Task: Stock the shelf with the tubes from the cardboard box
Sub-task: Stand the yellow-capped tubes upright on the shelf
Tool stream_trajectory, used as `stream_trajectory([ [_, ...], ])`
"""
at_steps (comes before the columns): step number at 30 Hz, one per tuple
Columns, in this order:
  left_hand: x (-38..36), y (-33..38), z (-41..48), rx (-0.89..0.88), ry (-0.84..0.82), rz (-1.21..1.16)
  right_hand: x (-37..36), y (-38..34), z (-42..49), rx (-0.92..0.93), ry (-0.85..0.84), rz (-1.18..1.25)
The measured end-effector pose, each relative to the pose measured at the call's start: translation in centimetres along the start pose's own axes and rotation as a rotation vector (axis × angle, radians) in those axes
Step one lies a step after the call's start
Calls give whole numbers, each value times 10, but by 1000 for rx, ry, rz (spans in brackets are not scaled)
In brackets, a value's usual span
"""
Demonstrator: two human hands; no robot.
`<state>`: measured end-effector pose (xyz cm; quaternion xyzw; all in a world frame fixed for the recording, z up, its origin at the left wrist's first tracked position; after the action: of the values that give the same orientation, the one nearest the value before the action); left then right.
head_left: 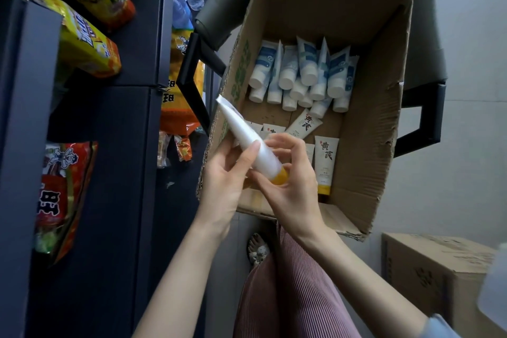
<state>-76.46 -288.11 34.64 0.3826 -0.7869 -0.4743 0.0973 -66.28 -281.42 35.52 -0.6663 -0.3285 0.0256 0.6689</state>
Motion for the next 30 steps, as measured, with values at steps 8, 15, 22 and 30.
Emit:
stream_trajectory([
  [8, 21, -11, 11, 107, 59, -96, 2, 33, 3, -168, -132, 227],
  [15, 25, -16, 21, 118, 53, -102, 10, 148, 28, -645, 68, 284],
  [22, 24, -20, 29, 143, 47, -99, -22, 205, 57, -822, 105, 251],
  [30, 28, -12, 46, 142, 45, -83, -31, 237, 78, -920, 198, 152],
])
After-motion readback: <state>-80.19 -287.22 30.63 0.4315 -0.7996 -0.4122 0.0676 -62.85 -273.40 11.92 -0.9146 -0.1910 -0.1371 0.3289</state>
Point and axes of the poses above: each hand's wrist, its own z-axis towards the middle knuckle, its own x-axis out of the back of the hand, y = z × x, the point moved 10 cm from there along z, towards the middle knuckle, and after that the axes turned 4 degrees about -z, right-handed, at the moved point
